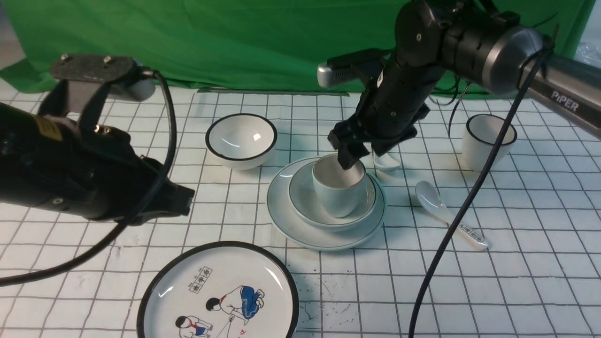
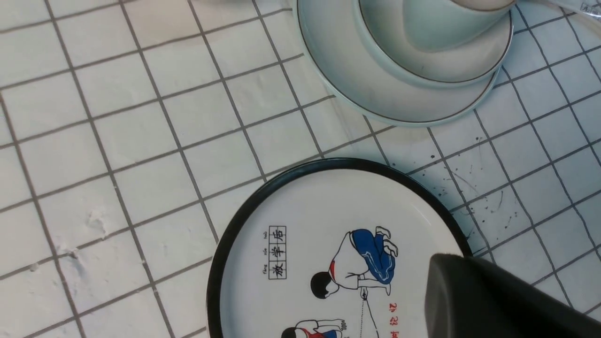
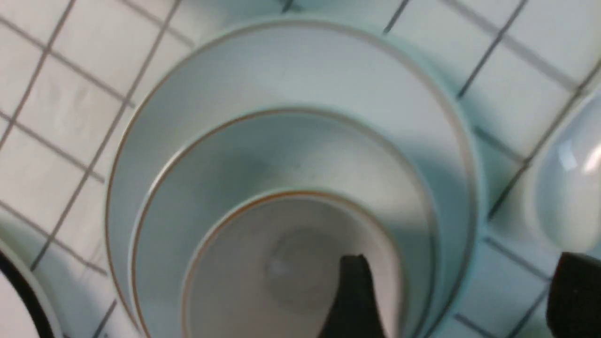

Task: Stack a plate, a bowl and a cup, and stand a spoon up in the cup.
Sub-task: Use the right arm to put the blue teacup into the blue rice bowl in the middle, then use the right arm to grab a blue soup spoon

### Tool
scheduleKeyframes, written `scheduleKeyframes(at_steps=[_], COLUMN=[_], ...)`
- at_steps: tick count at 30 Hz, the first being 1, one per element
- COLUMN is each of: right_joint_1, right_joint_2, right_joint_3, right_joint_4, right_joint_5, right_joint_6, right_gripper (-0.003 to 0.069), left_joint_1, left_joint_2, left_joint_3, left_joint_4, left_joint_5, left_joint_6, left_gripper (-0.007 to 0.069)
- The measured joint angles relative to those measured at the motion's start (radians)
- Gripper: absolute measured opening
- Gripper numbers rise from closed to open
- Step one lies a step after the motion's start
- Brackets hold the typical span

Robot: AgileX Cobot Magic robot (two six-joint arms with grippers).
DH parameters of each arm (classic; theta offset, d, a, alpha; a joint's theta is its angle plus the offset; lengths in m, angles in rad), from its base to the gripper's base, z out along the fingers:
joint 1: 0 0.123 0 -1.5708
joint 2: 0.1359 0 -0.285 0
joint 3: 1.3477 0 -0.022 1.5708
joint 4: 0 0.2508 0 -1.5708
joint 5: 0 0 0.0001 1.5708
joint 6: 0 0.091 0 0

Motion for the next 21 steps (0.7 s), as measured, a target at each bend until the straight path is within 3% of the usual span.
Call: scheduleKeyframes(at_steps=[6, 13, 21], right_joint_1=[-0.083, -0.151, -0.143], right_joint_2=[-0.033, 0.114, 0.258], right_joint_3=[-0.082, -0.083, -0.081], right_joint_4=[-0.052, -0.016, 0.033], right_joint_5=[-0.187, -0.331, -0.383], right_joint_6=[0.066, 0.101, 0.055], right_gripper=[0.0467, 0.0534, 0.0540], left_joint_1=[0.000, 0.000, 0.000], left_joint_2=[0.000, 0.000, 0.000], left_joint_3=[0.000, 0.000, 0.000], left_joint_4=[-0.019, -0.027, -0.027], left_joint_5=[0.000, -0.005, -0.056], left_joint_6=[0.000, 0.000, 0.000], left_gripper=[0.0001, 0.0001, 0.0001])
